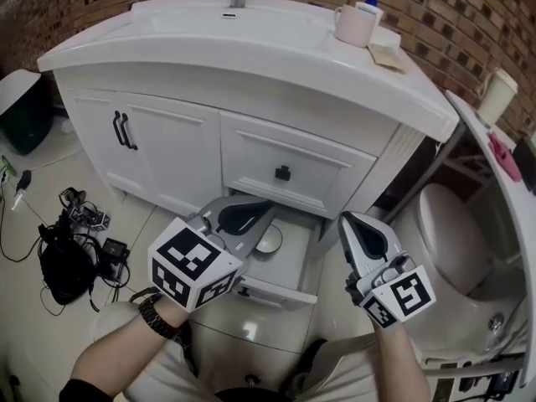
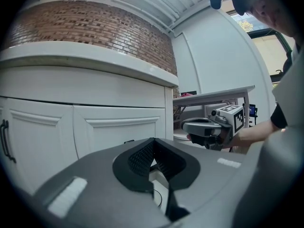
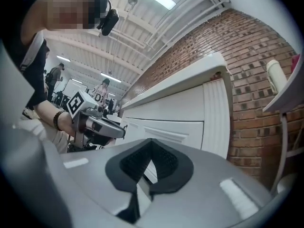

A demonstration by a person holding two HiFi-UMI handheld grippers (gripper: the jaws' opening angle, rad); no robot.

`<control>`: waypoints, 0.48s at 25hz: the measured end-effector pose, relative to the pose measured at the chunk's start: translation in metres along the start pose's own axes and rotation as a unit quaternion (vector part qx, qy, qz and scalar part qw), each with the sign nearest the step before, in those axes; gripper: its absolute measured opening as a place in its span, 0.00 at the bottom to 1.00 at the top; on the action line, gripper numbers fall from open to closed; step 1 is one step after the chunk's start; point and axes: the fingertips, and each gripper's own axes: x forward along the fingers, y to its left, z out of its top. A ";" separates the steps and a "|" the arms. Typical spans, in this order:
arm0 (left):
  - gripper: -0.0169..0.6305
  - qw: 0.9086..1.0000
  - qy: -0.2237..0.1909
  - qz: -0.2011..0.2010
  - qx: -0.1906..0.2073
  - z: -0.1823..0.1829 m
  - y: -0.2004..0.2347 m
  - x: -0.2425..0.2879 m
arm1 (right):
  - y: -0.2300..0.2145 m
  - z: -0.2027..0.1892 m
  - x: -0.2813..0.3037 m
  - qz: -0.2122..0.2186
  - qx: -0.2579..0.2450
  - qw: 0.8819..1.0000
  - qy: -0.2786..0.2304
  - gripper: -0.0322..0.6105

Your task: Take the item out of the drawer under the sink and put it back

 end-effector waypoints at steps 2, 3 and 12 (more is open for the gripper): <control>0.06 1.000 0.000 0.002 0.005 0.000 0.001 0.000 | -0.001 0.004 0.000 -0.001 0.000 1.000 -0.006 0.05; 0.06 1.000 0.000 0.003 0.009 0.000 0.001 0.000 | -0.001 0.005 0.000 -0.001 0.000 1.000 -0.008 0.05; 0.06 1.000 0.003 0.001 0.012 -0.003 -0.001 0.002 | -0.001 0.005 0.004 0.000 -0.002 1.000 -0.003 0.05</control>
